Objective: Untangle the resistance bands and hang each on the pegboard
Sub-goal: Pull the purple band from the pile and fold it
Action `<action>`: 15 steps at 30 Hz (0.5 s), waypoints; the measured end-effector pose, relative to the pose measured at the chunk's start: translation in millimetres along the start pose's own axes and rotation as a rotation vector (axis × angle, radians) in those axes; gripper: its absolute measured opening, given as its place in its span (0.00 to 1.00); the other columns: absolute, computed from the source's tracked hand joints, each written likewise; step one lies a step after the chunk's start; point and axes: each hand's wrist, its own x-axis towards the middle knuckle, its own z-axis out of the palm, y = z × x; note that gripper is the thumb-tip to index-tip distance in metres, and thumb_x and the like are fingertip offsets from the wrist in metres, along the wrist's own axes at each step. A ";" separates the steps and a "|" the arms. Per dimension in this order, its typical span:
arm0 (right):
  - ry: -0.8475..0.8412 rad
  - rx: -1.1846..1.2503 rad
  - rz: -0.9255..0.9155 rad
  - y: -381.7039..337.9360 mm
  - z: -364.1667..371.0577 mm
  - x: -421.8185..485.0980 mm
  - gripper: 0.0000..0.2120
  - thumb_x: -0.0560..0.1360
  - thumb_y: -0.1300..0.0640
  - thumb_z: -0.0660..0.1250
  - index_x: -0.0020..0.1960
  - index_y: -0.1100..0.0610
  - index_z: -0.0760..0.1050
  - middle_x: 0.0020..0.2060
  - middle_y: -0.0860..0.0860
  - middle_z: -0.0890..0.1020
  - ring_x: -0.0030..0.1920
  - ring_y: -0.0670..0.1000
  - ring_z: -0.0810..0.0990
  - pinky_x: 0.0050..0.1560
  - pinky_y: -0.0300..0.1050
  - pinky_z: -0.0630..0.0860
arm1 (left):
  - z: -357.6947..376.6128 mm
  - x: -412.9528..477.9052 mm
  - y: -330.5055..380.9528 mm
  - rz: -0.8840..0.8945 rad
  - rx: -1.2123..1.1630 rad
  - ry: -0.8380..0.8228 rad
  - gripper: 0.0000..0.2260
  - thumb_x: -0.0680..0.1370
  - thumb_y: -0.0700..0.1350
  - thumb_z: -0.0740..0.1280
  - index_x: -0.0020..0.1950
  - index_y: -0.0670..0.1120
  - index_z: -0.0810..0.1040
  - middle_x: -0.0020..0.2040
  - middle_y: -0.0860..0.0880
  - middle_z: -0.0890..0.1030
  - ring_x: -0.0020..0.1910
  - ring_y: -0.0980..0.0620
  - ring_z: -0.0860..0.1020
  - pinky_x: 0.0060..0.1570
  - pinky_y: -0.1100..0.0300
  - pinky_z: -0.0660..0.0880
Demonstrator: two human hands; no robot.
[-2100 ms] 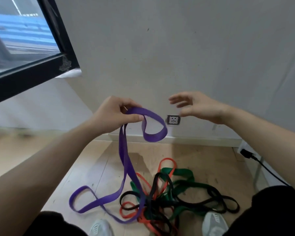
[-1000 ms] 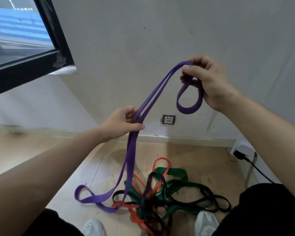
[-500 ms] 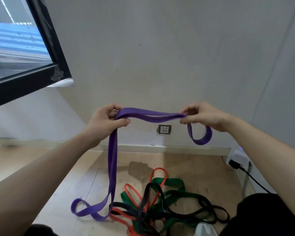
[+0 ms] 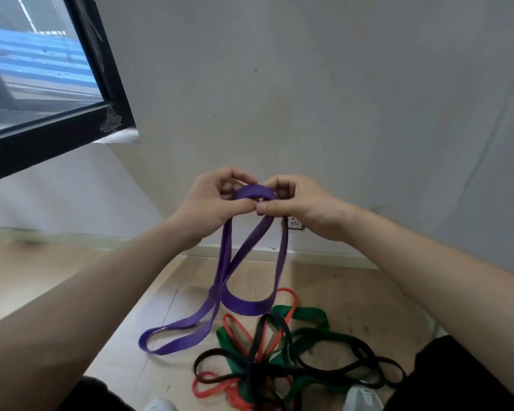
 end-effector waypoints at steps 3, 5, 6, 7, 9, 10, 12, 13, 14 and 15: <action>0.058 -0.037 -0.034 -5.4 2.1 -0.2 0.09 0.73 0.63 0.76 0.53 0.59 0.81 0.44 0.54 0.84 0.45 0.50 0.83 0.50 0.41 0.78 | -5.2 0.1 -7.3 0.006 0.092 -0.059 0.16 0.72 0.34 0.77 0.57 0.43 0.79 0.45 0.43 0.85 0.45 0.44 0.84 0.50 0.55 0.82; 0.097 -0.037 -0.074 -12.2 1.6 -0.5 0.09 0.73 0.63 0.76 0.52 0.59 0.81 0.44 0.54 0.84 0.45 0.49 0.82 0.50 0.42 0.79 | -6.8 0.0 -13.1 0.007 0.166 -0.111 0.14 0.72 0.33 0.76 0.55 0.43 0.80 0.43 0.42 0.83 0.42 0.42 0.83 0.50 0.50 0.81; 0.120 -0.015 -0.098 -16.4 0.0 -0.6 0.09 0.73 0.63 0.75 0.52 0.58 0.81 0.44 0.53 0.84 0.45 0.49 0.82 0.52 0.43 0.80 | -7.1 -0.1 -16.2 0.005 0.203 -0.135 0.13 0.72 0.33 0.75 0.54 0.43 0.80 0.42 0.43 0.83 0.41 0.44 0.82 0.49 0.50 0.81; 0.144 0.021 -0.121 -21.7 -2.9 -1.0 0.07 0.74 0.64 0.74 0.51 0.58 0.80 0.43 0.52 0.84 0.45 0.48 0.82 0.53 0.45 0.80 | -8.0 -0.4 -19.1 -0.006 0.234 -0.156 0.11 0.73 0.33 0.74 0.52 0.44 0.81 0.42 0.45 0.82 0.41 0.45 0.83 0.50 0.51 0.82; 0.209 0.099 -0.150 -31.0 -12.1 -2.3 0.06 0.75 0.64 0.73 0.49 0.57 0.80 0.40 0.49 0.83 0.43 0.47 0.81 0.54 0.45 0.79 | -11.2 -0.4 -24.5 -0.028 0.270 -0.167 0.08 0.74 0.36 0.74 0.50 0.45 0.81 0.42 0.45 0.82 0.43 0.44 0.83 0.51 0.49 0.82; 0.245 0.132 -0.157 -34.6 -18.3 -3.4 0.05 0.75 0.64 0.72 0.49 0.57 0.79 0.39 0.48 0.82 0.41 0.47 0.81 0.52 0.44 0.79 | -13.1 0.0 -26.8 -0.038 0.271 -0.157 0.07 0.75 0.37 0.74 0.50 0.46 0.81 0.43 0.43 0.82 0.44 0.42 0.82 0.51 0.48 0.82; 0.313 0.175 -0.163 -38.6 -30.3 -6.2 0.03 0.77 0.64 0.70 0.48 0.57 0.78 0.35 0.46 0.81 0.37 0.45 0.80 0.48 0.40 0.78 | -16.4 0.6 -30.0 -0.054 0.256 -0.139 0.07 0.75 0.39 0.74 0.51 0.46 0.81 0.46 0.39 0.82 0.47 0.39 0.82 0.52 0.46 0.82; 0.337 0.182 -0.163 -39.1 -35.7 -7.8 0.03 0.77 0.63 0.70 0.48 0.57 0.78 0.34 0.45 0.81 0.36 0.45 0.80 0.47 0.40 0.77 | -17.1 1.1 -30.8 -0.061 0.249 -0.137 0.08 0.75 0.40 0.75 0.52 0.46 0.81 0.47 0.40 0.82 0.48 0.39 0.82 0.53 0.45 0.82; 0.353 0.183 -0.160 -38.0 -41.1 -8.7 0.02 0.78 0.62 0.69 0.48 0.57 0.78 0.33 0.45 0.80 0.35 0.45 0.80 0.46 0.40 0.77 | -17.3 1.4 -31.1 -0.070 0.244 -0.137 0.09 0.74 0.41 0.76 0.52 0.46 0.81 0.46 0.41 0.83 0.48 0.40 0.82 0.53 0.47 0.82; 0.365 0.183 -0.155 -36.7 -46.0 -9.9 0.01 0.78 0.61 0.69 0.49 0.58 0.78 0.34 0.45 0.79 0.35 0.45 0.79 0.46 0.40 0.76 | -17.2 1.9 -30.7 -0.079 0.236 -0.133 0.10 0.74 0.42 0.77 0.53 0.46 0.81 0.44 0.44 0.83 0.47 0.42 0.82 0.53 0.49 0.82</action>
